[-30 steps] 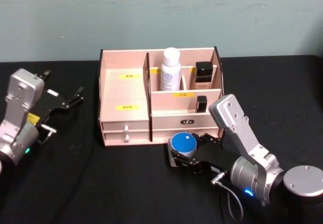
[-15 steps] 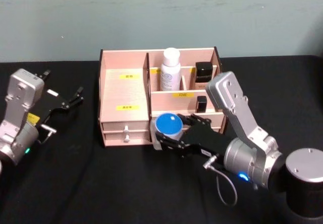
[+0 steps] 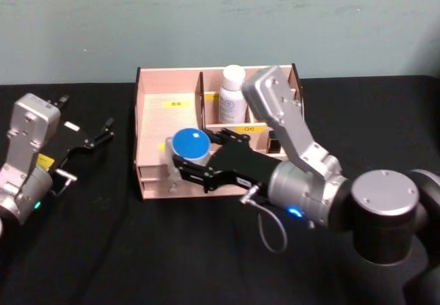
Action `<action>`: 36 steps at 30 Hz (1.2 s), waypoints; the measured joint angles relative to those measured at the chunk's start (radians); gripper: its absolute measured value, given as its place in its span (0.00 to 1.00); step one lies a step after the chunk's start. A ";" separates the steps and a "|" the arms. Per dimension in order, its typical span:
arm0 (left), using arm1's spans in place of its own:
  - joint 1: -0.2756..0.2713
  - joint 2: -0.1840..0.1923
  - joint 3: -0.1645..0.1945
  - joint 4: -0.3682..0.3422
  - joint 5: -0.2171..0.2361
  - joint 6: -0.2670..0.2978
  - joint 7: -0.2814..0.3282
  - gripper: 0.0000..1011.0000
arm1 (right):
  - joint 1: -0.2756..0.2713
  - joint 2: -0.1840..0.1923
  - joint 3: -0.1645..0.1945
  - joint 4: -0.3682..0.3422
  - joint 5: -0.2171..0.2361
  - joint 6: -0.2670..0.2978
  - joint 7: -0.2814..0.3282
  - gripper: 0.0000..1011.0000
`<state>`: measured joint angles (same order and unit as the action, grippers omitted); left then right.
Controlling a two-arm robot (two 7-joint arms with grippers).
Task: Pick up the facial cleanser and watermelon frost from the table and place them into the tiered storage box.
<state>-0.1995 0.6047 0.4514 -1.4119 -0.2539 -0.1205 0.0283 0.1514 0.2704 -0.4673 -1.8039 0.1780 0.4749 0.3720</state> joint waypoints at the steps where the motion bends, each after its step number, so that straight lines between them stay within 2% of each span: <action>1: 0.000 0.000 0.000 0.000 0.000 0.000 0.000 0.99 | 0.005 -0.003 -0.004 0.006 0.000 0.000 -0.001 0.72; 5: 0.000 0.000 0.000 0.000 0.000 0.000 0.000 0.99 | 0.045 -0.024 -0.030 0.044 -0.002 -0.001 -0.008 0.72; 12: 0.000 0.000 0.000 0.000 0.000 0.000 0.000 0.99 | 0.088 -0.052 -0.053 0.093 -0.014 -0.001 -0.021 0.72; 24: 0.000 0.000 0.000 0.000 0.000 0.000 0.000 0.99 | 0.152 -0.099 -0.052 0.187 -0.038 -0.011 -0.047 0.72; 36: 0.000 0.000 0.000 0.000 0.000 0.000 0.000 0.99 | 0.189 -0.133 -0.049 0.254 -0.052 -0.016 -0.052 0.72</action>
<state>-0.1995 0.6047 0.4514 -1.4120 -0.2539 -0.1205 0.0283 0.3402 0.1375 -0.5160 -1.5501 0.1257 0.4586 0.3198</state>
